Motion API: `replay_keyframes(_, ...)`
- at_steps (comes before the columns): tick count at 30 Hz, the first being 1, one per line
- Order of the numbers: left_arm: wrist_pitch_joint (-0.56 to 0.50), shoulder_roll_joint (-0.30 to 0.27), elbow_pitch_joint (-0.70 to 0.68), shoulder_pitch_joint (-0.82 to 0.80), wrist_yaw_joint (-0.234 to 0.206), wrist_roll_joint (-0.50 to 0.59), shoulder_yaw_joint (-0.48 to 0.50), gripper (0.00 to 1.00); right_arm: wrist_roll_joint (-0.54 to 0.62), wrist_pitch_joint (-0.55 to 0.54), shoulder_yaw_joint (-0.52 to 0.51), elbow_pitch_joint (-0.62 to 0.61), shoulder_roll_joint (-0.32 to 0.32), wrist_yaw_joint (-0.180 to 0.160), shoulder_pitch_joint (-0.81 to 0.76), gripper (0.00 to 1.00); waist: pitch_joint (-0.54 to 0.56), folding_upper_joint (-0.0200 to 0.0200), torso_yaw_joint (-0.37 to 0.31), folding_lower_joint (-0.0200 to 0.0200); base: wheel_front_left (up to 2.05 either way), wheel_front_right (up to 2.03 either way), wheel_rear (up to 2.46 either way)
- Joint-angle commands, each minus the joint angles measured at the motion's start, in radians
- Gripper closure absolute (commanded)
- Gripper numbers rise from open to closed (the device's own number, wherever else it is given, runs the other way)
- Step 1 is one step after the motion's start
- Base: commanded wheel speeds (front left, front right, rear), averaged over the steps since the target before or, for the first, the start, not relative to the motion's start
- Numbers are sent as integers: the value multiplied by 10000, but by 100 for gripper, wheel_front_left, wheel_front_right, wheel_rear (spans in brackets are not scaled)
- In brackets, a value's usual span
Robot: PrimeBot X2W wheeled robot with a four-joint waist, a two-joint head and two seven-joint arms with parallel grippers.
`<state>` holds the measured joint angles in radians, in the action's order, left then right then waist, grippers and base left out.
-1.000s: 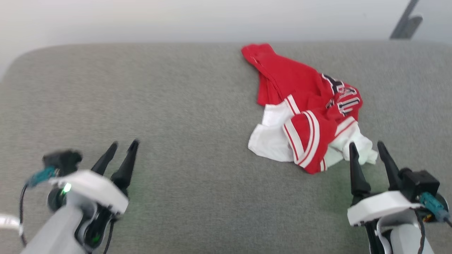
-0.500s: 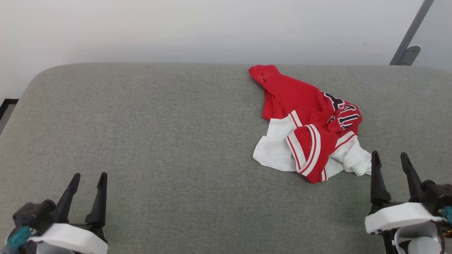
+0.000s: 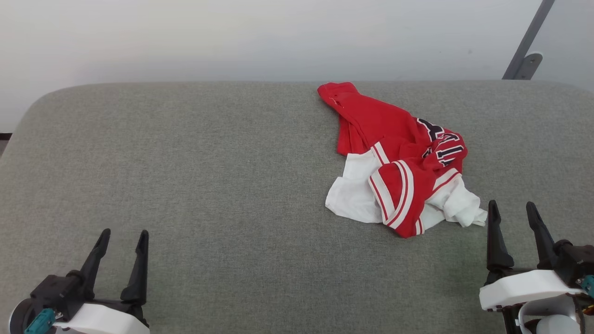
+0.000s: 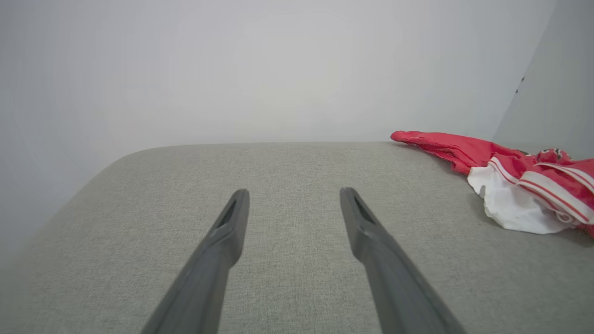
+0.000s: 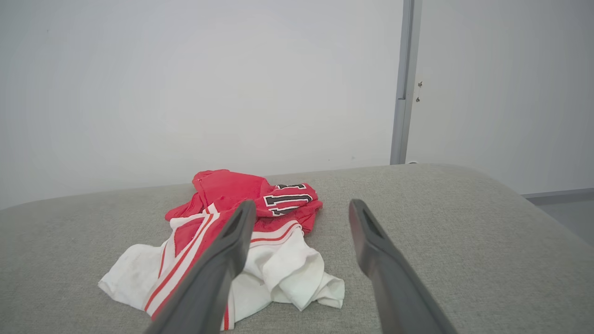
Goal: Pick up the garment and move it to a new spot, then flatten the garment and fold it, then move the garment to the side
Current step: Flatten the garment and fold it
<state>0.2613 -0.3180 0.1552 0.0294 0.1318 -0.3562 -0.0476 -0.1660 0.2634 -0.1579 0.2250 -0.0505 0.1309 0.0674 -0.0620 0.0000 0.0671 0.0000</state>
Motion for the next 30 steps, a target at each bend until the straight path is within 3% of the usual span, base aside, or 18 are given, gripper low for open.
replay_keyframes(1,55,-51,7,75,-25,92,-15,0,-24,19,31,-36,-6,-3,-41,0,-15,0,-15,0,0,0,0)
replay_keyframes(10,56,-129,-275,-29,-25,-9,-97,0,-118,19,181,2,-7,-5,189,0,-157,0,-201,0,0,0,0)
replay_keyframes(16,56,-987,-969,-1194,-25,-326,-1197,0,-239,19,397,-156,-7,-3,590,0,-645,0,-476,0,0,0,0)
replay_keyframes(19,56,-1702,-1024,-2296,-25,-887,-2243,0,-296,19,636,-267,-4,-3,795,0,-1008,0,-714,0,0,0,0)
replay_keyframes(22,-381,-2609,-463,-3614,-25,-2002,-3934,0,-466,19,843,-333,-7,-5,967,0,-1318,0,-1046,0,0,0,0)
replay_keyframes(28,-3467,-3984,38,-6139,-25,-4535,-7384,0,-914,19,1317,-407,-4,-5,1299,0,-2010,0,-2011,0,0,0,0)
replay_keyframes(30,-4292,-4293,109,-6908,-26,-5459,-7975,0,-1073,19,1425,-492,-7,-5,1381,0,-2258,0,-2346,0,0,0,0)
